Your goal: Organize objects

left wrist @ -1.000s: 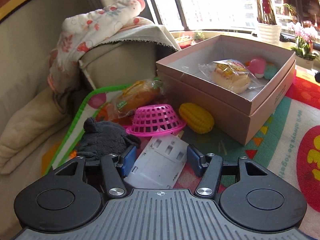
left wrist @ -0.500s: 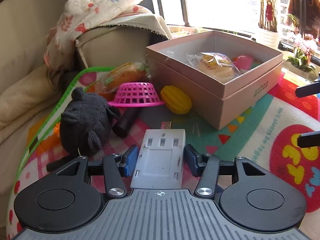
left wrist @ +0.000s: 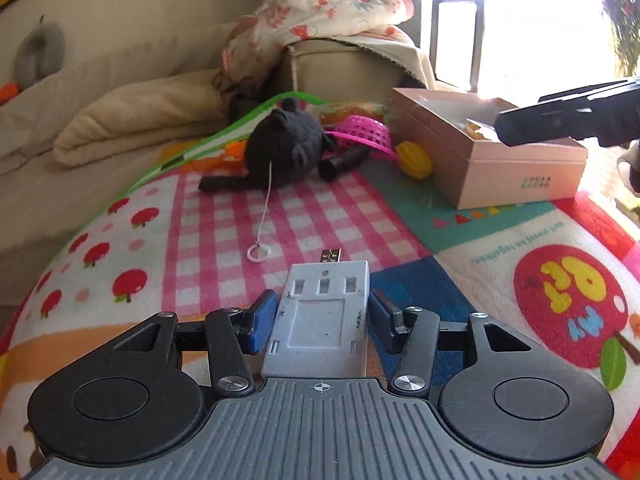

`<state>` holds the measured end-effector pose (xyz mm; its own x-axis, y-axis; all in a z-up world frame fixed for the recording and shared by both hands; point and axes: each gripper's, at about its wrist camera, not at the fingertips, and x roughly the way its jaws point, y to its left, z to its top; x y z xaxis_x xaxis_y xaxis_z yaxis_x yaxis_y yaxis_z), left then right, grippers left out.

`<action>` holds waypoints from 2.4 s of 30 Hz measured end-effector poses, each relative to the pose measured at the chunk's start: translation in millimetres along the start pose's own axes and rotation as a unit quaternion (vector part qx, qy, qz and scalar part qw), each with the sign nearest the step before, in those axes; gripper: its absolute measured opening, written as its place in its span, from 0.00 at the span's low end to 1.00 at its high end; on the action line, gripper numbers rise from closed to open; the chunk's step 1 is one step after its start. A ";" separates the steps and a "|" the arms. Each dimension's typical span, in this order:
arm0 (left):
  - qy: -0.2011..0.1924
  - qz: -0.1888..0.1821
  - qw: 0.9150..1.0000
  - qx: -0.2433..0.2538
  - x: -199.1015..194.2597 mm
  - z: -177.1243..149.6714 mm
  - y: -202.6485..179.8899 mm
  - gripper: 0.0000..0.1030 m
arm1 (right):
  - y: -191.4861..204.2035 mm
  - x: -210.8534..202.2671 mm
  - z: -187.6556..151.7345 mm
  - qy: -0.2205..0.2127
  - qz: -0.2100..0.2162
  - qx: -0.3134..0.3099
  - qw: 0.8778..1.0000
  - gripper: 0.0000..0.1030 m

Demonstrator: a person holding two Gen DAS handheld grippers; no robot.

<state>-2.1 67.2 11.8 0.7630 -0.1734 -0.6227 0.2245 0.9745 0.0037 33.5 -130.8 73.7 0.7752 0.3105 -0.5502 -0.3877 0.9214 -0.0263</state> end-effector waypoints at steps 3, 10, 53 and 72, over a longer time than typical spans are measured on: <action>-0.021 0.000 0.999 -0.037 1.6 -3.5 6.1 0.53 | 11.3 32.8 38.0 0.023 0.005 0.000 1.000 1.00; -0.034 -0.037 0.995 -0.092 1.8 -10.9 20.5 0.51 | 1.8 139.0 111.8 0.081 -0.069 0.010 0.994 1.00; -0.021 -0.039 0.995 -0.089 -14.0 -18.3 5.6 0.51 | 18.2 13.9 -38.0 0.178 -0.006 0.028 0.984 0.66; 0.011 -0.006 0.996 -0.086 -31.9 -24.4 -18.1 0.51 | 65.5 -63.4 -101.7 0.083 0.106 -0.017 0.991 0.96</action>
<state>-45.4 58.6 12.5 0.7467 -0.1847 -0.6390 0.1261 0.9826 -0.1366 -91.7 -113.9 22.0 0.5827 0.4506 -0.6764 -0.5517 0.8304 0.0779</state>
